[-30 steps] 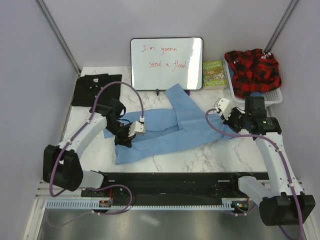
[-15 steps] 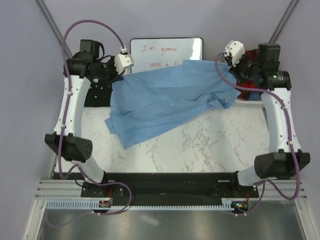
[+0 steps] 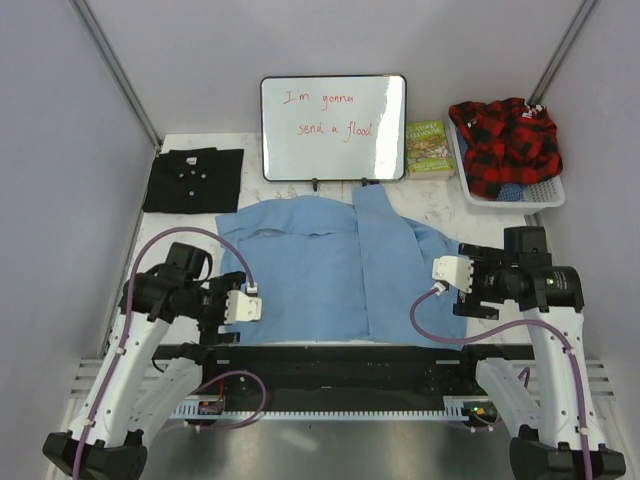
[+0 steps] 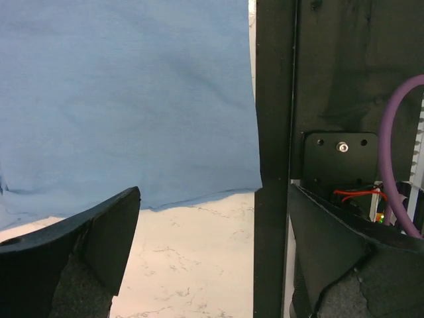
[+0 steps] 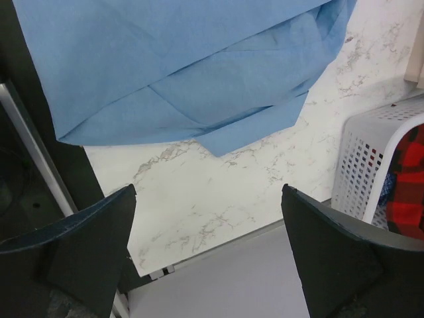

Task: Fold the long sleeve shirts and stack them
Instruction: Flatten the shirt out

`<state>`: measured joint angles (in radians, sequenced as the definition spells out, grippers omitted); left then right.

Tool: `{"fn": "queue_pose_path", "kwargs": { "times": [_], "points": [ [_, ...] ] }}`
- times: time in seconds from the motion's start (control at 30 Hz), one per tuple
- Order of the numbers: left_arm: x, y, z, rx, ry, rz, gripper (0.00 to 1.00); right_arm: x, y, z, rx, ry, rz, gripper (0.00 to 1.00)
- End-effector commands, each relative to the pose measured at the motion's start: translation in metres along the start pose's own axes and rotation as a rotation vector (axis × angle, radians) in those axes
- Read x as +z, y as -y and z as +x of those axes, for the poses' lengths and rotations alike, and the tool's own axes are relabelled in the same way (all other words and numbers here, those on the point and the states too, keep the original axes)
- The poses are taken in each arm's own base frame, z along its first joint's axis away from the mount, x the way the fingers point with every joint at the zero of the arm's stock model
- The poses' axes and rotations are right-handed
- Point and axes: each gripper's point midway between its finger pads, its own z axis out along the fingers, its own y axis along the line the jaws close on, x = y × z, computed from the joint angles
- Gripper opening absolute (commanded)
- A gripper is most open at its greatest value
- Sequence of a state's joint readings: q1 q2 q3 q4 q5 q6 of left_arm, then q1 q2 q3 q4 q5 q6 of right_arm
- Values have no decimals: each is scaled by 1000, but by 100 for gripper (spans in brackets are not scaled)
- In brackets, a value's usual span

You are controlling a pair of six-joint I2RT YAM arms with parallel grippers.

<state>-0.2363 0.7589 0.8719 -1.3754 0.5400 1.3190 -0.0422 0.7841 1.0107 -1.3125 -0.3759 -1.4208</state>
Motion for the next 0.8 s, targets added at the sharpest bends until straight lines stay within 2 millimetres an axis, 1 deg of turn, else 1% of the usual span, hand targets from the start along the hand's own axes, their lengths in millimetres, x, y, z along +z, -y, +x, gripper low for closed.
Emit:
{"fn": "queue_pose_path", "kwargs": {
  "times": [0.0, 0.03, 0.07, 0.1, 0.13, 0.17, 0.2, 0.23, 0.27, 0.3, 0.33, 0.37, 0.4, 0.43, 0.47, 0.5, 0.53, 0.57, 0.6, 0.63, 0.67, 0.7, 0.73, 0.77],
  "points": [
    [-3, 16, -1, -20, -9, 82, 99, -6, -8, 10, -105, -60, -116, 98],
    [-3, 9, -4, -98, -2, 66, 99, -7, -3, 8, -92, -58, -119, 98],
    [-1, -9, -8, -152, -3, 63, 98, -8, 9, 3, -51, -47, -120, 98],
    [0, -22, -12, -193, 6, 46, 98, -6, 14, 1, -13, -41, -126, 98],
    [4, -47, -18, -255, 35, -7, 97, -2, 29, -2, 33, -28, -101, 98],
    [4, -67, -25, -284, 50, -43, 96, 8, 46, -5, 126, -16, -118, 98],
    [16, -84, -21, -337, 39, -20, 95, 17, 54, -12, 267, 11, -126, 98],
    [20, -112, -25, -367, 61, -86, 94, 27, 68, -16, 331, 35, -128, 98],
    [20, -132, -30, -382, 70, -121, 93, 43, 86, -17, 411, 39, -165, 95],
    [38, -147, -20, -437, 43, -89, 92, 53, 96, -19, 477, 49, -172, 95],
    [44, -159, -17, -462, 35, -94, 91, 65, 110, -21, 591, 51, -154, 91],
    [47, -183, -21, -447, 47, -128, 87, 82, 123, -19, 639, 47, -179, 88],
    [51, -197, -20, -456, 46, -142, 87, 90, 130, -19, 682, 51, -181, 86],
    [67, -208, -10, -507, 23, -129, 87, 100, 144, -22, 739, 68, -153, 86],
    [65, -235, -17, -488, 48, -187, 86, 113, 157, -21, 781, 71, -149, 84],
    [68, -249, -17, -502, 53, -205, 85, 121, 170, -23, 795, 94, -121, 81],
    [76, -270, -13, -551, 47, -229, 84, 128, 178, -25, 850, 104, -106, 80],
    [79, -286, -14, -562, 55, -258, 84, 141, 185, -23, 868, 101, -102, 78],
    [85, -297, -12, -584, 52, -264, 83, 148, 190, -24, 869, 104, -97, 75],
    [92, -316, -11, -615, 49, -282, 81, 156, 196, -26, 864, 111, -87, 74],
    [96, -325, -9, -623, 50, -285, 81, 169, 196, -34, 869, 113, -106, 73],
    [99, -332, -12, -619, 63, -283, 81, 176, 201, -38, 876, 128, -103, 73],
    [98, -340, -16, -608, 76, -290, 80, 182, 201, -46, 887, 143, -122, 73],
    [107, -344, -11, -625, 71, -284, 80, 192, 203, -54, 947, 165, -152, 73]
  ]
}}
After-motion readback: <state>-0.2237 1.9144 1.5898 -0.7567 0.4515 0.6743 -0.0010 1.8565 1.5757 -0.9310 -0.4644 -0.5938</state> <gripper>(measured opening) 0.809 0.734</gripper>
